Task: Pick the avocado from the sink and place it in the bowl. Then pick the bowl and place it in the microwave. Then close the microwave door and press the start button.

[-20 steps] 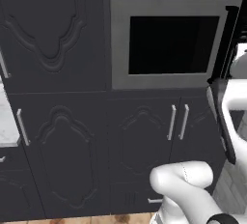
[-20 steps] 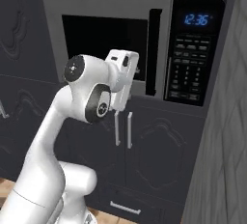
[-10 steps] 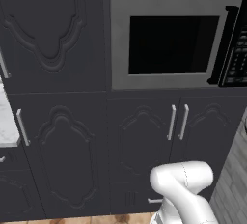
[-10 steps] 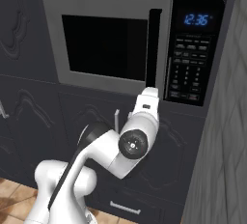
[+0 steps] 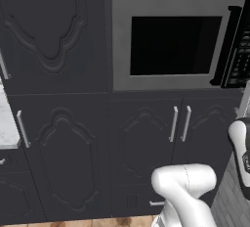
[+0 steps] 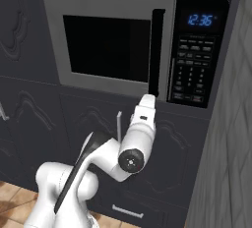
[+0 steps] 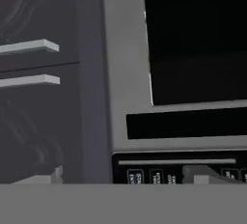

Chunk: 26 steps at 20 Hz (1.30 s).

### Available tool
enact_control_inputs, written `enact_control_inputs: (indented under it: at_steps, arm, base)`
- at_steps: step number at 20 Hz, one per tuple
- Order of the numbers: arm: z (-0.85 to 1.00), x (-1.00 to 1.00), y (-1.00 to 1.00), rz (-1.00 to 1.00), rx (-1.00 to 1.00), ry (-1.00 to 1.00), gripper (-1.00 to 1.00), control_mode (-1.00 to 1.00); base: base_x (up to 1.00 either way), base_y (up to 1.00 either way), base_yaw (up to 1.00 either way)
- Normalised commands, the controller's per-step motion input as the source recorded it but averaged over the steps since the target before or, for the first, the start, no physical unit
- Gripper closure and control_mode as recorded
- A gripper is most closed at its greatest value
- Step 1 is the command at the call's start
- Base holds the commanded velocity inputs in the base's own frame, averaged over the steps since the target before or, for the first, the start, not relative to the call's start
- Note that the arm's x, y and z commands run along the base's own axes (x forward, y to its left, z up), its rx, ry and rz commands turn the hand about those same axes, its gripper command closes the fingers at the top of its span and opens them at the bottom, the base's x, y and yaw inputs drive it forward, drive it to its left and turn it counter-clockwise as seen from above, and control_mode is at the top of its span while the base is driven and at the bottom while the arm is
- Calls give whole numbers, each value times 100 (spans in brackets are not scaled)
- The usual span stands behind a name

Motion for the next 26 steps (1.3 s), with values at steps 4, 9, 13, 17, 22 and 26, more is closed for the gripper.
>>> enact_control_inputs:
  at_steps: [4,9,13,17,22,26]
  arm:
    - [7,20,-45,5,17,-1,100,-100]
    - [0,35,-32,6,12,0,100,-100]
    - [0,42,-11,3,6,0,100,-100]
    - [0,29,-3,0,1,0,100,-100]
    - [0,20,-18,0,3,-4,100,-100]
    - [0,17,-31,0,4,-6,100,-100]
  base:
    - [0,0,0]
    - [0,0,0]
    - [0,0,0]
    - [0,0,0]
    - [0,0,0]
    - [0,0,0]
